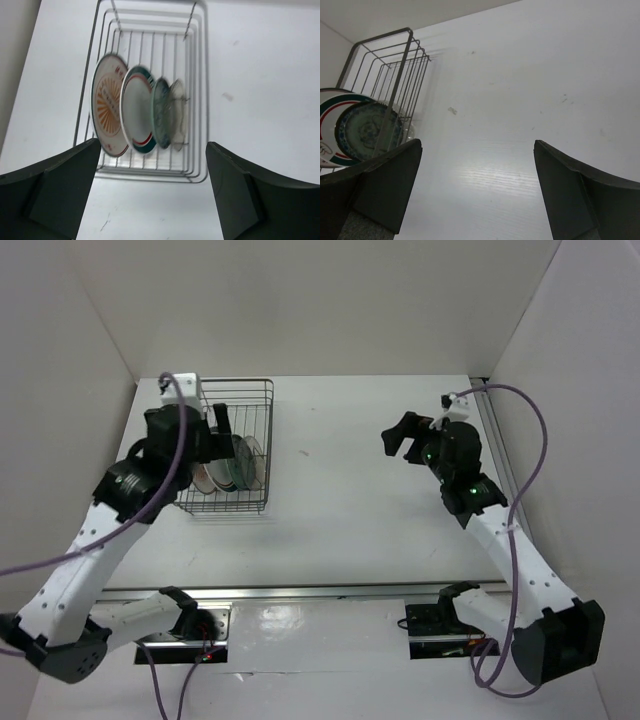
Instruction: Load the plates into the dish rack
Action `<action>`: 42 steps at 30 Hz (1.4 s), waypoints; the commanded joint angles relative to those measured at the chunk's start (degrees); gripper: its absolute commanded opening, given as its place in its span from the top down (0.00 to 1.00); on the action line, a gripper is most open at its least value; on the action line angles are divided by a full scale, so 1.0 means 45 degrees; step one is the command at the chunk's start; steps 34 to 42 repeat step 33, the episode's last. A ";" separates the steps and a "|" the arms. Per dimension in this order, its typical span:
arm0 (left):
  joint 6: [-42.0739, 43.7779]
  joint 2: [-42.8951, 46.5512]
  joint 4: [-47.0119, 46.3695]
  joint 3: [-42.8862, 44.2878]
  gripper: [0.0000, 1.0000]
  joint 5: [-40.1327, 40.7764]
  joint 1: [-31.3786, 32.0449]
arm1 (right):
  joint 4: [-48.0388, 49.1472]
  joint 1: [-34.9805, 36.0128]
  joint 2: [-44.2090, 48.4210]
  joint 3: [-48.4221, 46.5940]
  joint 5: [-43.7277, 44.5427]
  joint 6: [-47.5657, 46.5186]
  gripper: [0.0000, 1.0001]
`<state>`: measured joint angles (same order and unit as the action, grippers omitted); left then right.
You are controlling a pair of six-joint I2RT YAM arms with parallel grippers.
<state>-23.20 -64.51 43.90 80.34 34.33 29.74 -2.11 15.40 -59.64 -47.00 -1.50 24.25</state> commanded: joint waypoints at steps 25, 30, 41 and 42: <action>0.0058 0.4863 -0.3037 -0.4044 0.00 -0.6045 -0.5298 | -0.9375 0.1793 0.2471 -0.7113 0.7481 -0.1678 0.00; 0.0058 0.4746 -0.3153 -0.4044 0.00 -0.6476 -0.5417 | -0.9375 0.2046 0.2471 -0.7113 0.7481 -0.1678 0.00; 0.0058 0.4746 -0.3154 -0.4044 0.00 -0.6612 -0.5534 | -0.9375 0.2203 0.2355 -0.7113 0.7636 -0.1561 0.00; 0.0058 0.4746 -0.3154 -0.4044 0.00 -0.6612 -0.5534 | -0.9375 0.2203 0.2355 -0.7113 0.7636 -0.1561 0.00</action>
